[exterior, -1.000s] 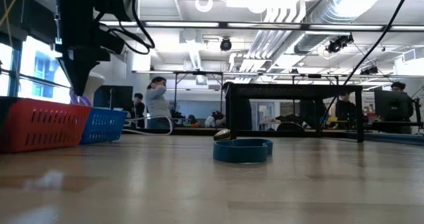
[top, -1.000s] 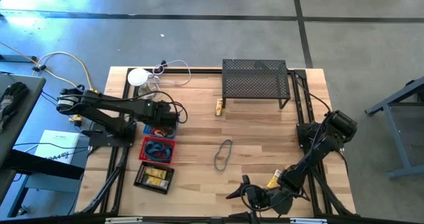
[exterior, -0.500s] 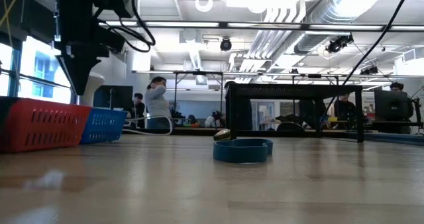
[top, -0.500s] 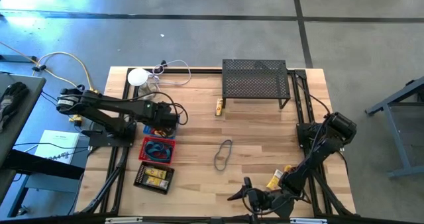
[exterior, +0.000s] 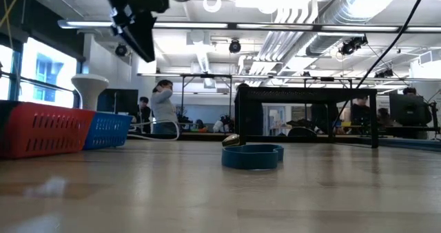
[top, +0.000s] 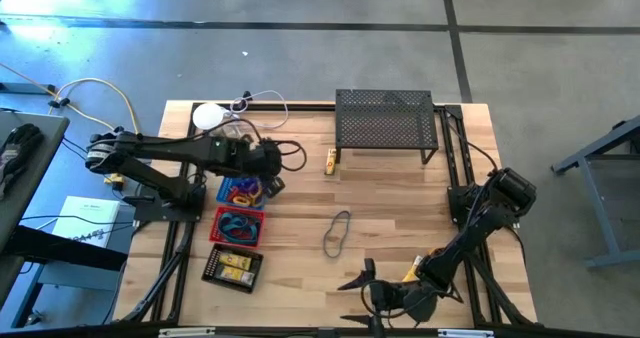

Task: Pick & Place Office Desk Supplies
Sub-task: Put the yellow crayon box into the black bin

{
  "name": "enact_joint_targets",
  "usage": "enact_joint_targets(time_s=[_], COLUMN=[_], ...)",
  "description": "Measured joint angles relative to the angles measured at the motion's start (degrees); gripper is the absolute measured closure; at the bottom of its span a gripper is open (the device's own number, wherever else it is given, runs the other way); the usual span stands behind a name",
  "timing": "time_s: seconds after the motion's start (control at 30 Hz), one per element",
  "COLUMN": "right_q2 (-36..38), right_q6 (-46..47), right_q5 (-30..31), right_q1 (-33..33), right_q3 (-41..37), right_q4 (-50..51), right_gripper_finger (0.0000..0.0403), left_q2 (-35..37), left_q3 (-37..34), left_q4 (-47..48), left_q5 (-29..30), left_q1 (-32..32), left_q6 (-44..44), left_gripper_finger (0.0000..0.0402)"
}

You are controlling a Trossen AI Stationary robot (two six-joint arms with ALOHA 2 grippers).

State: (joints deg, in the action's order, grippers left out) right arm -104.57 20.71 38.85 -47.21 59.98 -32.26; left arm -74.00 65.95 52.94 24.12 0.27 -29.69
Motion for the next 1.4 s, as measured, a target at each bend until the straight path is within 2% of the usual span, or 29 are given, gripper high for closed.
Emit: enact_joint_targets(time_s=[0.13, 0.23, 0.4, 0.53, 0.6, 0.8, 1.03, 1.2, 1.3, 1.4], right_q2=[0.0, 0.0, 0.0, 0.0, 0.0, 0.0, 0.0, 0.2, 0.3, 0.3], right_q6=[0.0, 0.0, -2.6, -6.0, -7.0, -9.4, -13.5, -16.5, -18.0, -19.0], right_q5=[-0.8, -1.7, -1.3, -1.3, -1.3, -0.5, 12.1, 21.6, 24.7, 27.1], right_q1=[1.4, 2.2, 2.6, 3.1, 3.6, 4.6, 3.6, 0.9, -0.4, -1.3], right_q3=[0.1, 0.1, 0.1, 0.1, 0.1, 0.1, 0.1, 0.1, 0.1, 0.1], right_q4=[0.8, 0.8, 1.6, 2.0, 2.0, 2.3, 2.4, 2.5, 2.4, 1.9], right_gripper_finger=[0.0118, 0.0118, 0.0118, 0.0118, 0.0118, 0.0118, 0.0118, 0.0118, 0.0118, 0.0118], left_q2=[-0.7, -1.7, -4.3, -7.6, -9.5, -14.7, -22.8, -29.4, -30.7, -30.7], left_q3=[0.0, 0.0, -0.1, -0.1, -0.1, -0.1, -0.1, -0.2, -0.2, -0.2], left_q4=[-4.3, -5.9, -6.6, -10.5, -13.1, -21.1, -30.4, -36.2, -40.3, -44.4], left_q5=[-0.2, -1.4, -7.8, -16.4, -17.2, -16.9, -15.9, -7.7, -2.3, -1.9], left_q1=[0.9, 3.1, 7.2, 9.4, 9.7, 9.7, 9.0, 6.6, 4.6, 2.9], left_q6=[9.2, 9.5, 11.2, 15.6, 19.3, 23.8, 19.2, 15.0, 14.8, 14.7], left_gripper_finger=[0.0282, 0.0282, 0.0276, 0.0253, 0.0237, 0.0186, 0.0165, 0.0164, 0.0164, 0.0164])
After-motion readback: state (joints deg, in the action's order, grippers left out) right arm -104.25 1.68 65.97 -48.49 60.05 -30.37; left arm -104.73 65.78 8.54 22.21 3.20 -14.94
